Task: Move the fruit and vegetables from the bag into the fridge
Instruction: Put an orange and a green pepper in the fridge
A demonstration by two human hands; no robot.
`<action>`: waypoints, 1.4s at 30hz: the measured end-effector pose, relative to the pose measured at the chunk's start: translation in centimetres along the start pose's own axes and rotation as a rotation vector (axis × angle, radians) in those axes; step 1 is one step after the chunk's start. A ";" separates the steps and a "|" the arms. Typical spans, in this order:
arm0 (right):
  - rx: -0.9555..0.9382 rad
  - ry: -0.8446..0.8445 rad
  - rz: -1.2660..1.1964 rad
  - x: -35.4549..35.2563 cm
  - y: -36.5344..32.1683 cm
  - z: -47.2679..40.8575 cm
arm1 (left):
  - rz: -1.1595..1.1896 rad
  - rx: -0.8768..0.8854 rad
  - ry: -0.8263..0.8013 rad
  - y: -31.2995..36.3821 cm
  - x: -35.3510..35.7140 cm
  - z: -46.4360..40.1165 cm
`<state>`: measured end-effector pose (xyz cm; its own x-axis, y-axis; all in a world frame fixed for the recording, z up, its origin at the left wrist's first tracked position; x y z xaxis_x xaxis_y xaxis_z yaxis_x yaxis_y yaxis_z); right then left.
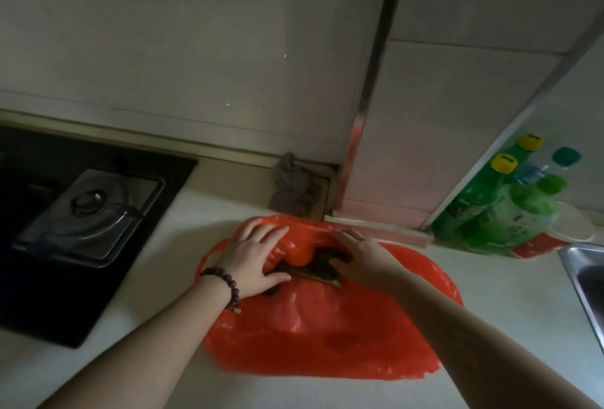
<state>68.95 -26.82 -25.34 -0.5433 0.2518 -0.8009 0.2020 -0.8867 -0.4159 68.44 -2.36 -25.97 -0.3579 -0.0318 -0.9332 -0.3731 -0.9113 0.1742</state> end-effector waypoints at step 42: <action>-0.171 -0.071 0.350 4.2 -0.9 6.2 | -0.115 0.083 -0.105 4.8 2.0 0.4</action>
<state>61.44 -27.41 -25.66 -0.4716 -0.0870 -0.8775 0.5142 -0.8356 -0.1935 65.62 -6.60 -26.86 -0.3949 0.1181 -0.9111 -0.4849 -0.8691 0.0975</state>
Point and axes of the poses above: each hand's wrist, its own z-axis away from the middle knuckle, its own x-axis out of the palm, y = z × x, the point moved 2 cm from there along -z, towards the middle knuckle, and after that the axes turned 10 degrees about -y, right-handed, at the moved point
